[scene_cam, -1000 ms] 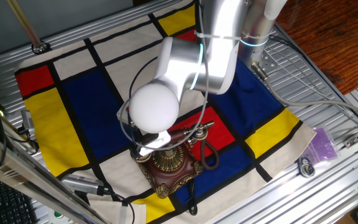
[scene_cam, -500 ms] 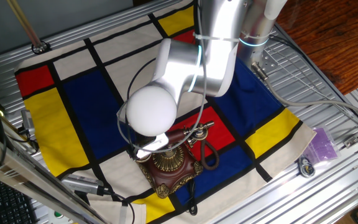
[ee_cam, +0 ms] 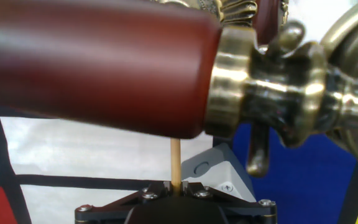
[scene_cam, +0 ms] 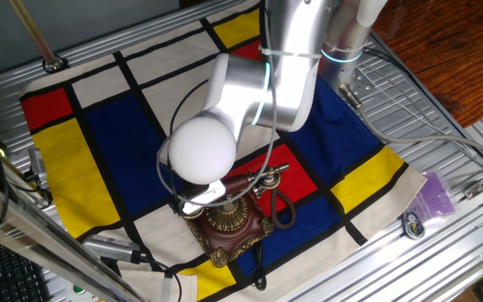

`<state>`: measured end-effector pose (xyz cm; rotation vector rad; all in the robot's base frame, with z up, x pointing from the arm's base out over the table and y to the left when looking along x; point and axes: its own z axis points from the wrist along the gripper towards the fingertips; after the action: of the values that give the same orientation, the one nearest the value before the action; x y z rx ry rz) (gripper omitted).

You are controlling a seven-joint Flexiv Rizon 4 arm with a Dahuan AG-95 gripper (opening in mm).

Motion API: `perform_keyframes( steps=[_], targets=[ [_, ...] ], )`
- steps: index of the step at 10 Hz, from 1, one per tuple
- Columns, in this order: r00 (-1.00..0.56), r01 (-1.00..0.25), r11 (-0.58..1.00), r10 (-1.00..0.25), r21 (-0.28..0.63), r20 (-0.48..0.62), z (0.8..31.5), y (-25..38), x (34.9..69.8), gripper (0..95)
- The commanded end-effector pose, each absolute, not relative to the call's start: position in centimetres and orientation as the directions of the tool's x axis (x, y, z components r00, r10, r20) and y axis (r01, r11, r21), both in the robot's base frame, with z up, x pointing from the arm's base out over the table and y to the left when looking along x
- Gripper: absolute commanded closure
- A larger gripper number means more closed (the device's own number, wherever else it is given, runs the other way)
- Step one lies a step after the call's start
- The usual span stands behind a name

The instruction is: Dial a number on an old rotary phone

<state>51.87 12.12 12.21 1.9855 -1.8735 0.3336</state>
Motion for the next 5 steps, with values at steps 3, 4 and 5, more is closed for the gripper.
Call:
perform_keyframes(
  steps=[3,4,5],
  targets=[
    [0.076,-0.992,-0.026,-0.898,0.12,0.433,12.23,12.16,51.94,95.0],
    [0.072,-0.993,-0.023,-0.898,0.118,0.435,12.23,12.16,51.94,95.0],
    [0.068,-0.993,-0.018,-0.898,0.119,0.436,12.2,12.15,51.97,95.0]
  ],
)
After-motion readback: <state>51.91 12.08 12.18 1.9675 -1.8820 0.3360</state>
